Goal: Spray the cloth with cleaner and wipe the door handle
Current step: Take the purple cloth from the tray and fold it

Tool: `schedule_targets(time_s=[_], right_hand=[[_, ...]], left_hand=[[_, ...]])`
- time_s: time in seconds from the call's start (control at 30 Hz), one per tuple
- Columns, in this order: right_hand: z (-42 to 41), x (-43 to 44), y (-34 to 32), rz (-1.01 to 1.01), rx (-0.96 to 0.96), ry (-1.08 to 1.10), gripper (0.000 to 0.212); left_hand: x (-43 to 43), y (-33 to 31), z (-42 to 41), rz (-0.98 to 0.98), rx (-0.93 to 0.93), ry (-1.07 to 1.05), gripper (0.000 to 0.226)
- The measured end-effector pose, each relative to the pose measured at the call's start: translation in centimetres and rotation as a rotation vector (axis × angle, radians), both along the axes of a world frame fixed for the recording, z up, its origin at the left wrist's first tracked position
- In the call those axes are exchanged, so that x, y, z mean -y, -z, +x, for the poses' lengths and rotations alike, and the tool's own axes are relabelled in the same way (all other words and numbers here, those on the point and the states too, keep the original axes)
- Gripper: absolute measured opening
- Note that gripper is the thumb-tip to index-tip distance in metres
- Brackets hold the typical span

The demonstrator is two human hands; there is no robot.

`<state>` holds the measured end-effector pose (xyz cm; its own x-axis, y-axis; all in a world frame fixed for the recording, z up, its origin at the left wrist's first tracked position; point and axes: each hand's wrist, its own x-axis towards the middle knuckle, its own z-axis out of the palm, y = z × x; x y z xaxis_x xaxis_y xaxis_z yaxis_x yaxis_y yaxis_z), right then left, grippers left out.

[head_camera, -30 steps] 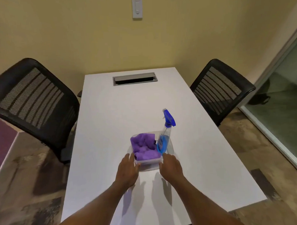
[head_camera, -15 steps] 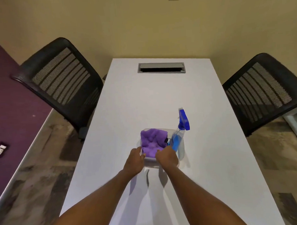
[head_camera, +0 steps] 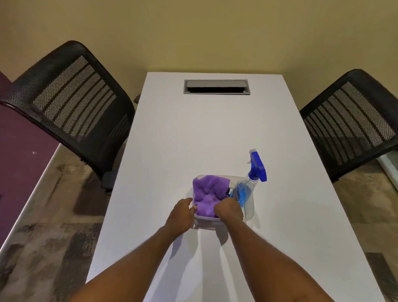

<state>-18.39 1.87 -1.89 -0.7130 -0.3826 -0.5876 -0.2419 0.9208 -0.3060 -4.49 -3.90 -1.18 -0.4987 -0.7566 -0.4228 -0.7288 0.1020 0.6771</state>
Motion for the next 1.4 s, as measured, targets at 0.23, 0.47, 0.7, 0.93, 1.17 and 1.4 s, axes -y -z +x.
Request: schedule_targets(time_s=[0.23, 0.47, 0.7, 0.93, 1.17, 1.4], right_hand=[[0.2, 0.7, 0.2, 0.134, -0.085, -0.154, 0.035], [-0.3, 1.1, 0.8, 0.092, -0.051, -0.233, 0.04], [-0.6, 0.9, 0.5, 0.116, -0.028, -0.19, 0.035], [1.2, 0.0, 1.2, -0.221, -0.021, 0.455, 0.042], [2.4, -1.1, 1.9, -0.223, -0.174, 0.203, 0.036], [1.9, -2.2, -0.8, -0.327, -0.146, 0.07, 0.02]], left_hand=[[0.5, 0.2, 0.1, 0.033, 0.016, 0.01, 0.048], [0.6, 0.2, -0.1, 0.05, -0.025, 0.064, 0.04], [0.5, 0.6, 0.7, 0.051, -0.04, 0.08, 0.044], [-0.2, 1.3, 0.5, 0.032, -0.1, 0.013, 0.019], [-0.6, 1.0, 0.2, 0.01, -0.102, 0.044, 0.028], [-1.1, 0.6, -0.5, -0.061, -0.136, 0.034, 0.027]])
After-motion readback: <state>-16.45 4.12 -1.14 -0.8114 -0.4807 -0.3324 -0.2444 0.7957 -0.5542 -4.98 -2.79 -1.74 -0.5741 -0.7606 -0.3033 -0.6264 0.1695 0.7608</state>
